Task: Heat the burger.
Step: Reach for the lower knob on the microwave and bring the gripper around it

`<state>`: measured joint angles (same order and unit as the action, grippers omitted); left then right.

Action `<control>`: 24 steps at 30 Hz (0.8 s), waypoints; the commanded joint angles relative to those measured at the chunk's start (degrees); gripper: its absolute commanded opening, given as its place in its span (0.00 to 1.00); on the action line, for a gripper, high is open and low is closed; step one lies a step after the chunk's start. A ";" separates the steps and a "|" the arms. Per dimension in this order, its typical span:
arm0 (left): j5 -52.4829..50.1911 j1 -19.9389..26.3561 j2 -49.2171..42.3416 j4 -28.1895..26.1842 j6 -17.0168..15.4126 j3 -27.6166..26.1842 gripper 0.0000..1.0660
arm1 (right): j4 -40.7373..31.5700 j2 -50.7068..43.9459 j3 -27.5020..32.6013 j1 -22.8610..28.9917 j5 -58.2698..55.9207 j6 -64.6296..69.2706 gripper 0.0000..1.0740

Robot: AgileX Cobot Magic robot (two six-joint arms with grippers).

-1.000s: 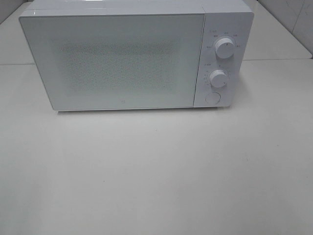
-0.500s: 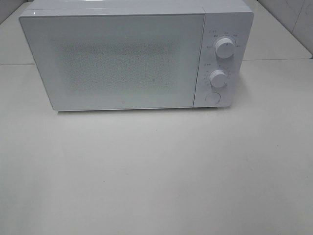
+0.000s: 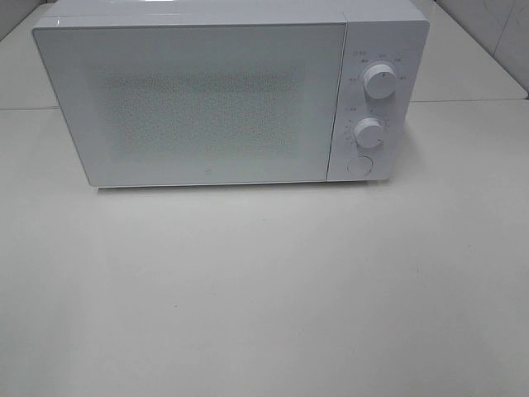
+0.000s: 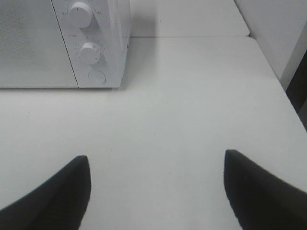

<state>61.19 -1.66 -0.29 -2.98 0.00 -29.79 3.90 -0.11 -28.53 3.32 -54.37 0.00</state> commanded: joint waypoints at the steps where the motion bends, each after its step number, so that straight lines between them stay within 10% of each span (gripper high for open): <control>1: 0.17 0.17 -0.92 0.00 0.00 0.23 0.95 | 0.00 4.87 -0.92 0.00 7.91 -1.55 0.71; 24: 0.17 0.17 -0.92 0.00 0.00 0.23 0.94 | 2.92 46.64 8.42 0.00 75.80 0.00 0.71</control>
<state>61.19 -1.66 -0.29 -2.98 0.00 -29.79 6.53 42.34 -20.68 3.32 13.98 -0.92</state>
